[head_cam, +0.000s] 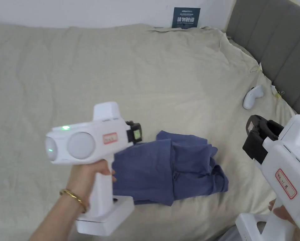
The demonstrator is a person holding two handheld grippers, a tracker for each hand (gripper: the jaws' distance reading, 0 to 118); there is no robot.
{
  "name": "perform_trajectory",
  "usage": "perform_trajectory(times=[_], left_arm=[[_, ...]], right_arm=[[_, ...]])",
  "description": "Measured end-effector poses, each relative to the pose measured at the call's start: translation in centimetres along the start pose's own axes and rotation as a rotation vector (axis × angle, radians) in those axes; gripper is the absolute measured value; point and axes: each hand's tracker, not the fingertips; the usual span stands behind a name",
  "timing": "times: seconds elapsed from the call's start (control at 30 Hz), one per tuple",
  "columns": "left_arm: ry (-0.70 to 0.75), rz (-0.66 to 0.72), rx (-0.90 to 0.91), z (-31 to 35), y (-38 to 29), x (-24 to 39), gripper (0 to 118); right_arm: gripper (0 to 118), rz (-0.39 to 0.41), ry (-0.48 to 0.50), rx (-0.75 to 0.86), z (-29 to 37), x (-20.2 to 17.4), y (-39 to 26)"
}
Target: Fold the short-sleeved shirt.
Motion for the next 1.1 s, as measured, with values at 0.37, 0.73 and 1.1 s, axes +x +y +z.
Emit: perform_trajectory(times=[0.37,0.73,1.1], left_arm=[[-0.07,0.196,-0.279,2.5,2.4,-13.8,118],[-0.088,0.355,-0.525,-1.2,-2.4,-14.8,118],[-0.088,0.318,-0.503,-4.4,-2.4,-16.2,23]], right_arm=[[0,0.01,0.052,-0.002,-0.8,-2.0,0.3],[0,0.037,0.035,-0.039,-1.7,-2.9,-0.1],[0,0.016,-0.003,-0.085,-2.8,-2.8,-0.9]])
